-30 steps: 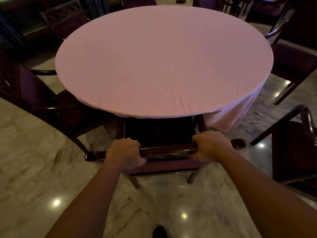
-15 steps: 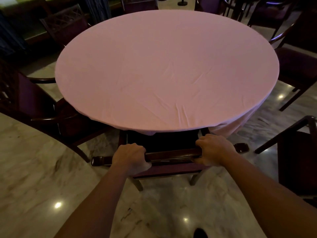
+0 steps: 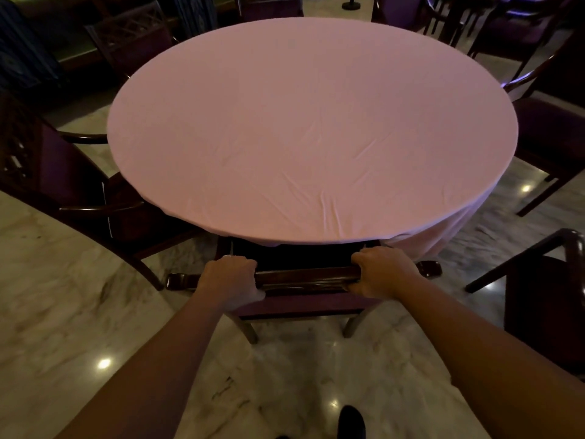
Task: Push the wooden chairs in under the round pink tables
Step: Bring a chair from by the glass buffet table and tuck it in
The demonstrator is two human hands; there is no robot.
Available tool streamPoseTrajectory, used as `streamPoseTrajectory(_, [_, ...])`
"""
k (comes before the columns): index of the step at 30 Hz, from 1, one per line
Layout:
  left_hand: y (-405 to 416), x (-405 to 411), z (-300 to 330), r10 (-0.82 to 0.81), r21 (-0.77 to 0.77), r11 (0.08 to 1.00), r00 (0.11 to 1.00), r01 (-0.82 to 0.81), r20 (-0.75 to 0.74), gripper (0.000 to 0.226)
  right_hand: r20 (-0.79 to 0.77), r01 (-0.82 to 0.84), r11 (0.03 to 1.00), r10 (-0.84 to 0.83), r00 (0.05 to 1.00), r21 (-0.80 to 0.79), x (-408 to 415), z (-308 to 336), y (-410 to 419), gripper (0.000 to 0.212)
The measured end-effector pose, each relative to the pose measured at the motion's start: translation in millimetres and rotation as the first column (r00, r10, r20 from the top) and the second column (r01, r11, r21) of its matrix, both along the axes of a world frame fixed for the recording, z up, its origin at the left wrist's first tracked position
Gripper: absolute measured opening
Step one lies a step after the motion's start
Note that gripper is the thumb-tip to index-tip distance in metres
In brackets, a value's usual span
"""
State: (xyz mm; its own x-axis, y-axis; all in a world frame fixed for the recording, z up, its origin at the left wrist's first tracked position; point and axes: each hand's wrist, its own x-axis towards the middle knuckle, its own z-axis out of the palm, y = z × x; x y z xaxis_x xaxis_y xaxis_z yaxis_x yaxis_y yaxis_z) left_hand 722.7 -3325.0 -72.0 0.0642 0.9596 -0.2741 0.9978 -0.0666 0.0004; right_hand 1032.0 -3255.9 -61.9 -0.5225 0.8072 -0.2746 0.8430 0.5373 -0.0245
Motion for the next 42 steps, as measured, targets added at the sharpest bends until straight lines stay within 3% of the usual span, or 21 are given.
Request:
streamPoseTrajectory(6, [3.4,3.2,1.2,0.044,-0.035,0.998,0.999,-0.044,0.020,0.045,0.016,0.142,0.989,-0.141,0.990,-0.030,2.5,4.6,-6.4,0.054])
streamPoseTrajectory(13, [4.7,-8.1,0.2,-0.011,-0.020,1.000,0.999,0.010,-0.053,0.052,0.087,0.053,0.999,-0.054,0.995,0.008,-5.3,7.7,-12.6,0.056])
streamPoseTrajectory(20, [-7.8,-34.1,3.1,0.037,-0.030,0.999,0.999,-0.038,-0.038,0.048,0.008,0.049,0.997,-0.050,0.999,0.057,-27.8,-6.4,-40.0,0.059])
streamPoseTrajectory(29, [-17.9,-33.6,3.2,0.088,-0.064,0.994,0.996,-0.089,-0.019,0.047,-0.025,0.123,0.991,-0.124,0.992,-0.044,-31.3,-15.8,-48.9,0.055])
streamPoseTrajectory(42, [-28.3,-37.7,3.9,0.061,-0.081,0.995,0.998,-0.060,0.010,0.047,0.036,0.052,0.998,-0.051,0.998,-0.026,-33.3,-8.3,-58.0,0.052])
